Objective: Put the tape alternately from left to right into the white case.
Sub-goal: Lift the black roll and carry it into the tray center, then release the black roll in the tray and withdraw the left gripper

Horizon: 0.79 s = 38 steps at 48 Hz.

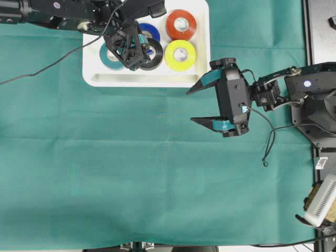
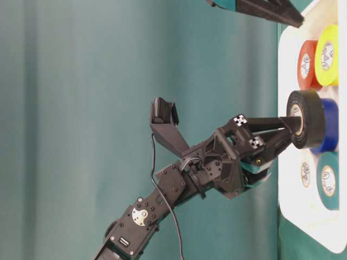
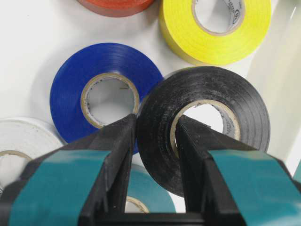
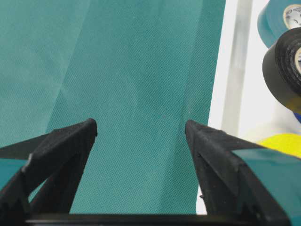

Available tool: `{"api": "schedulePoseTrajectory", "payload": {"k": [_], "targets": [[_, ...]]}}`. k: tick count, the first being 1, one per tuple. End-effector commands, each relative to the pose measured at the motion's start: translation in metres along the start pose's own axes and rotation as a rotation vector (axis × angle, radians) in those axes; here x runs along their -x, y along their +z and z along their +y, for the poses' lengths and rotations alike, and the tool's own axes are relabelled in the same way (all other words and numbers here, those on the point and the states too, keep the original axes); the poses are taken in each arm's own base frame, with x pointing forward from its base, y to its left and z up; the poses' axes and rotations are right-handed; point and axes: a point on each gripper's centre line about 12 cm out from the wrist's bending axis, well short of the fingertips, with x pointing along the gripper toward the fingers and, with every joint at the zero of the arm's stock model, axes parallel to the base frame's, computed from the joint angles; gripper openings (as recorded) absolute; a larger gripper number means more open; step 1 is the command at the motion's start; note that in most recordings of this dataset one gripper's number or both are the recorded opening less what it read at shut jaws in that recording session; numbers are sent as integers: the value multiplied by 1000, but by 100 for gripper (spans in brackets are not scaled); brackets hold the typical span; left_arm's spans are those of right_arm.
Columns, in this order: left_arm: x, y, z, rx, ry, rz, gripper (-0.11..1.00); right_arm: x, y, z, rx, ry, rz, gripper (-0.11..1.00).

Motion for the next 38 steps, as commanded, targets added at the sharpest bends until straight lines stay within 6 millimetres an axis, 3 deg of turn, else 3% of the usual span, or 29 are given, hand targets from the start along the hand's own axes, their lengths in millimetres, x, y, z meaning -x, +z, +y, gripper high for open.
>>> {"api": "schedulePoseTrajectory", "payload": {"k": [1, 12, 18, 26, 38], "targets": [[19, 20, -3, -1, -12, -71, -4, 3, 9, 1, 3, 3, -31, 83], [18, 19, -4, -5, -13, -68, 0, 3, 10, 0, 4, 1, -32, 83], [19, 18, -6, -7, -15, -66, 24, 3, 10, 0, 2, 1, -32, 83], [19, 17, -5, -7, -14, -64, 71, 3, 10, 0, 3, 0, -31, 83], [19, 17, -8, -9, -18, -65, 65, 3, 9, 1, 2, 1, -29, 83]]}}
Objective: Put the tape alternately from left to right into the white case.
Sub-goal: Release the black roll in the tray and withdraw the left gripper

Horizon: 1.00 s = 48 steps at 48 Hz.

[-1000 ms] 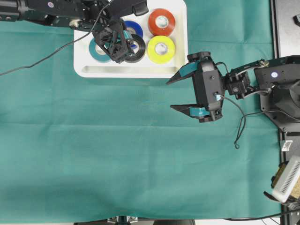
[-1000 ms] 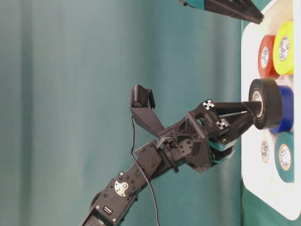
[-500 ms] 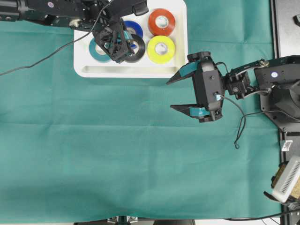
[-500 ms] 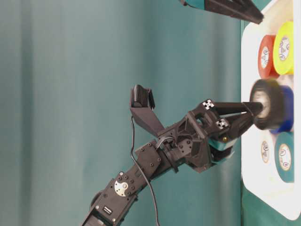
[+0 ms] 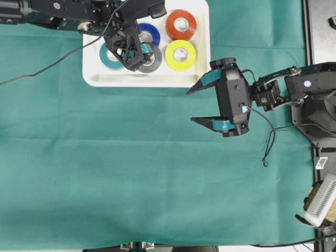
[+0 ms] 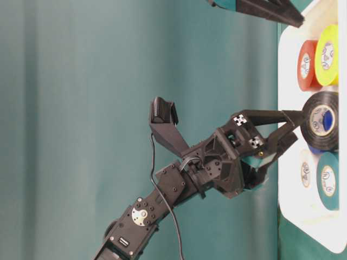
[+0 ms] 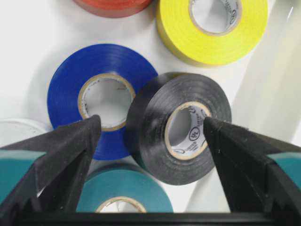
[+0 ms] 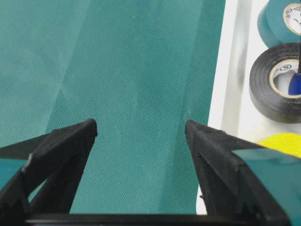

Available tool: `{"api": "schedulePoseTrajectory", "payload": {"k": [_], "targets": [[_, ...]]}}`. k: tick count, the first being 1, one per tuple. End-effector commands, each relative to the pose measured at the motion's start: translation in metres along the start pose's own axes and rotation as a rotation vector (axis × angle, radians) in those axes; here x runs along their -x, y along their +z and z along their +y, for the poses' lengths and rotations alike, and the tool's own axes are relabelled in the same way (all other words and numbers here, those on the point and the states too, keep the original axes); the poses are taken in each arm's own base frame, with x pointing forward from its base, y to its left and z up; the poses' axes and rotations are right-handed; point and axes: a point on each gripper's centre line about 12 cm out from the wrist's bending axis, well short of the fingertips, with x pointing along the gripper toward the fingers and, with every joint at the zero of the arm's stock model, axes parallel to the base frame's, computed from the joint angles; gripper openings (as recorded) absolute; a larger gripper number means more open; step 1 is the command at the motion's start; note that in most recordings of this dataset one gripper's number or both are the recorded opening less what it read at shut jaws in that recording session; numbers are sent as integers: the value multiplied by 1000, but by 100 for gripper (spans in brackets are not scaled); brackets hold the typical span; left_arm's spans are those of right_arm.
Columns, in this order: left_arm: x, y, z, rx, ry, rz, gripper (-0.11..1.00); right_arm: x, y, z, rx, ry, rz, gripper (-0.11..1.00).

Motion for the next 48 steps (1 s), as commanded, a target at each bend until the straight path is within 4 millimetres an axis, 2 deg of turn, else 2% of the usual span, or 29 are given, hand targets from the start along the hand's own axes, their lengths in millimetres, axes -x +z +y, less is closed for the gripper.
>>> {"api": "schedulePoseTrajectory", "payload": {"k": [1, 19, 36, 48], "targets": [[19, 17, -7, -8, -16, -64, 66, 3, 9, 1, 3, 3, -31, 83], [21, 12, -38, -62, -59, -57, 65, 3, 10, 1, 2, 3, -35, 83], [46, 6, -71, -121, -114, -84, 65, 3, 10, 0, 2, 1, -33, 83], [50, -8, -100, -178, -158, -69, 64, 3, 10, 1, 3, 3, -35, 83]]}}
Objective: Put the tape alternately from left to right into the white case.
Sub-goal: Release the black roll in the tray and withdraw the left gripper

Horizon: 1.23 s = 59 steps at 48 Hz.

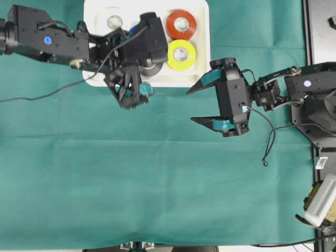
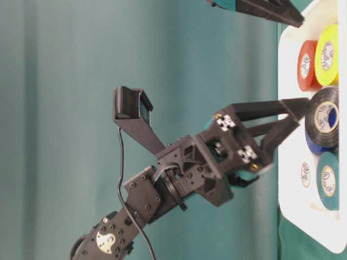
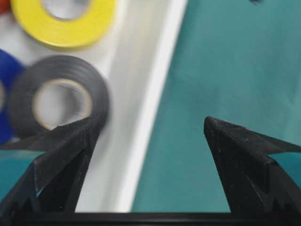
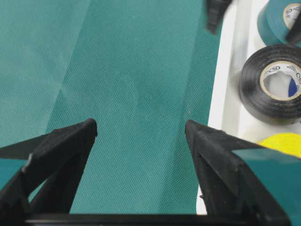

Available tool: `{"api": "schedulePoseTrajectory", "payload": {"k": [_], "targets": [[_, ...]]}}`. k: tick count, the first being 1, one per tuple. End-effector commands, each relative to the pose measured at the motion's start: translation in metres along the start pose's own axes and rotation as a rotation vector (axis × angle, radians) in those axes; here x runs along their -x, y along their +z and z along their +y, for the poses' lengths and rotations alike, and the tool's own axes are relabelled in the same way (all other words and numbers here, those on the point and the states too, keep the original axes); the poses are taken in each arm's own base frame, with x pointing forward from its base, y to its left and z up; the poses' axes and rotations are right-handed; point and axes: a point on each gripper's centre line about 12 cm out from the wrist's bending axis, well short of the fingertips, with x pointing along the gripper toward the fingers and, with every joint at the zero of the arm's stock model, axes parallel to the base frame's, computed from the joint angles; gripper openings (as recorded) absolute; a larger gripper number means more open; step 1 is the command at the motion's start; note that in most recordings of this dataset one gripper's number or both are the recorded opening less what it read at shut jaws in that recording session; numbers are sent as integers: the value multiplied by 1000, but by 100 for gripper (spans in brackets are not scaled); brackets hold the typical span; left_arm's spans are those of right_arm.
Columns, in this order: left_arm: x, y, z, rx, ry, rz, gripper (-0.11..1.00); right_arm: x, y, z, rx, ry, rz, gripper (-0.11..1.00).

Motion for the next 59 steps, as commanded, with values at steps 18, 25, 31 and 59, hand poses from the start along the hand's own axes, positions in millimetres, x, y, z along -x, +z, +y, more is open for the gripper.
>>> {"api": "schedulePoseTrajectory", "payload": {"k": [18, 25, 31, 59], "targets": [[14, -7, -47, -90, -72, -14, 64, 3, 9, 1, 6, 6, -34, 83], [13, -9, -47, -90, -72, -8, 64, 3, 8, 1, 4, 6, -32, 83], [14, -9, -47, -90, -72, -11, 64, 3, 7, 1, 6, 3, -27, 83], [37, -21, -42, -93, -75, -21, 64, 26, 8, 2, 9, -2, -87, 83]]}}
